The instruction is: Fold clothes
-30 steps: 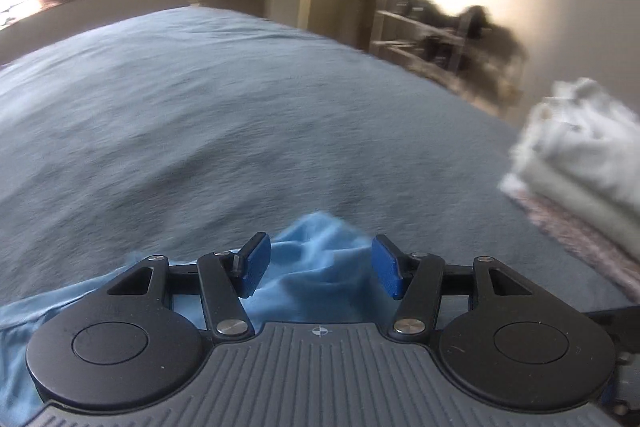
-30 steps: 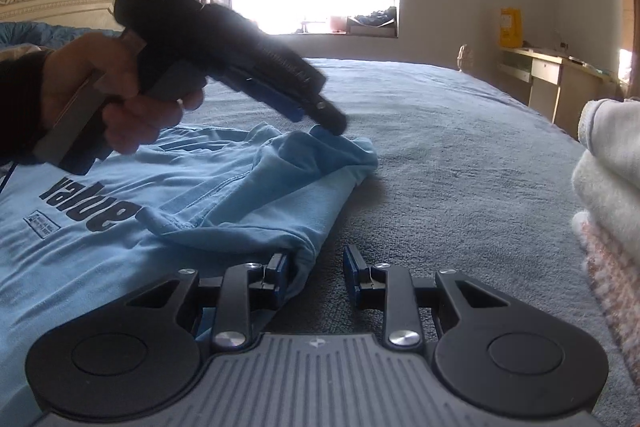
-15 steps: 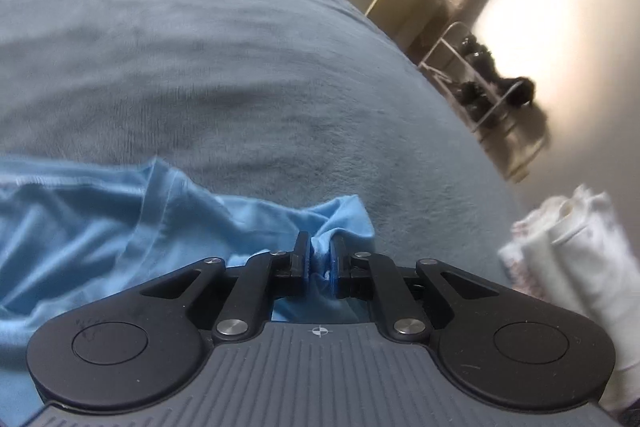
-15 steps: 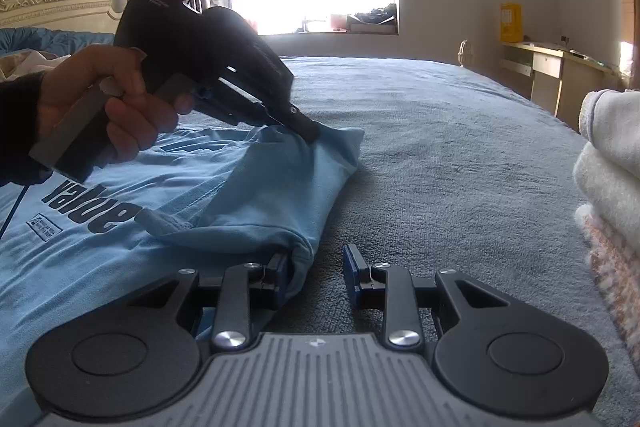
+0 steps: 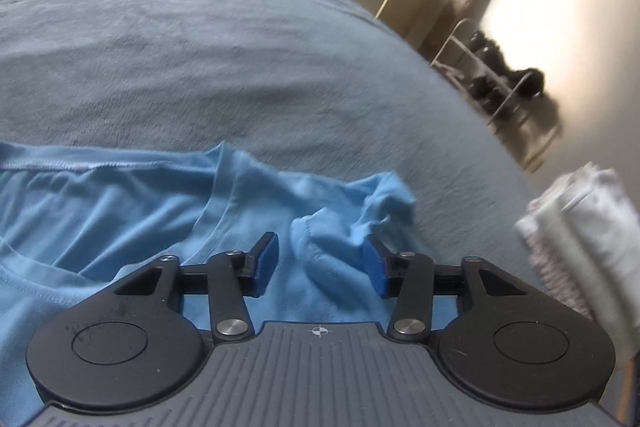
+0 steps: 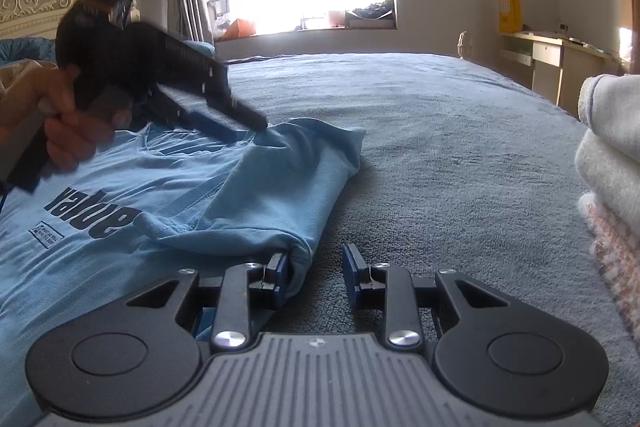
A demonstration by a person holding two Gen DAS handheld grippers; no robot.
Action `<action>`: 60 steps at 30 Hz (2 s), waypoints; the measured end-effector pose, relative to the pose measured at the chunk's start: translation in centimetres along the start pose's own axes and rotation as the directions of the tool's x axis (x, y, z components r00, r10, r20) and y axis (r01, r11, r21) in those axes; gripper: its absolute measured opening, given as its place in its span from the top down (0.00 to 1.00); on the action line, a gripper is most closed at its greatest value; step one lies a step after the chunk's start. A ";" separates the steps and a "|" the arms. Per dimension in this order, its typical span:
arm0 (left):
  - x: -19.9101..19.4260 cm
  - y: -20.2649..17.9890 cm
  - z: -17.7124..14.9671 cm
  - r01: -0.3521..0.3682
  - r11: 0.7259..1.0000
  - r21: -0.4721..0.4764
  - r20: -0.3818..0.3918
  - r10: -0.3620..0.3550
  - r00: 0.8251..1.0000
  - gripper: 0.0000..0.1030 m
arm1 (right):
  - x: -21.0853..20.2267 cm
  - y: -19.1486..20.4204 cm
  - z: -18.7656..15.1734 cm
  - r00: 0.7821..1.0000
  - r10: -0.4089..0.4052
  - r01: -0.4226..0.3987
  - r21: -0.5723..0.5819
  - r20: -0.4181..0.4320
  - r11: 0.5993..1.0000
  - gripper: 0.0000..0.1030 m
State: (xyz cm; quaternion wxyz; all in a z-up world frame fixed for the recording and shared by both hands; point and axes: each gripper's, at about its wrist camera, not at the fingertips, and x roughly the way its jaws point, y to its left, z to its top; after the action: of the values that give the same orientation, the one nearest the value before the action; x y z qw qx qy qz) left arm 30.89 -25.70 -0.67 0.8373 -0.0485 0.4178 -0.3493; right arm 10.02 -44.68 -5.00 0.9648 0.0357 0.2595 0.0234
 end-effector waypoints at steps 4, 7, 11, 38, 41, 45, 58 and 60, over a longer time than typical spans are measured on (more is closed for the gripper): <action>0.7 0.2 -0.3 0.014 1.000 -0.002 0.010 -0.014 1.000 0.61 | 0.0 0.0 0.0 1.000 0.003 -0.003 0.005 0.001 1.000 0.70; 1.2 0.0 -0.4 0.041 0.999 -0.006 0.017 -0.041 0.999 0.65 | 0.0 0.0 0.0 1.000 0.004 -0.004 0.009 0.002 1.000 0.70; 1.2 -0.3 -0.6 0.055 0.998 -0.028 0.019 -0.055 0.998 0.76 | -0.2 0.0 -0.1 1.000 0.008 -0.008 0.019 0.004 1.000 0.70; -4.9 6.8 -3.5 0.189 0.957 -0.220 0.054 -0.181 0.982 0.60 | -1.0 12.0 1.9 0.998 -0.054 0.059 -0.413 0.024 0.909 0.98; -4.8 6.8 -3.6 0.183 0.961 -0.209 0.061 -0.174 0.983 0.61 | -2.7 8.7 2.4 0.997 0.007 0.006 -0.186 0.071 0.983 0.98; -3.7 6.2 -3.5 0.194 0.956 -0.219 0.038 -0.190 0.981 0.61 | -3.5 3.9 2.3 0.990 0.104 -0.114 0.104 0.100 0.988 0.98; -0.3 3.7 -1.3 0.148 0.976 -0.161 0.043 -0.142 0.989 0.62 | -3.4 -0.9 1.2 0.966 0.200 -0.244 0.323 0.164 0.914 0.98; 0.2 3.3 -1.2 0.159 0.975 -0.154 0.036 -0.156 0.987 0.62 | -3.4 -1.2 1.2 0.964 0.203 -0.250 0.329 0.172 0.911 0.98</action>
State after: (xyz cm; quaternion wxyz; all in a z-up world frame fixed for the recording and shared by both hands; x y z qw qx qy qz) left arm 31.89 -23.14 -2.79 0.8055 -0.1510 0.4287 -0.3802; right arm 7.70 -46.15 -2.39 0.9492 0.2367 0.1884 0.0867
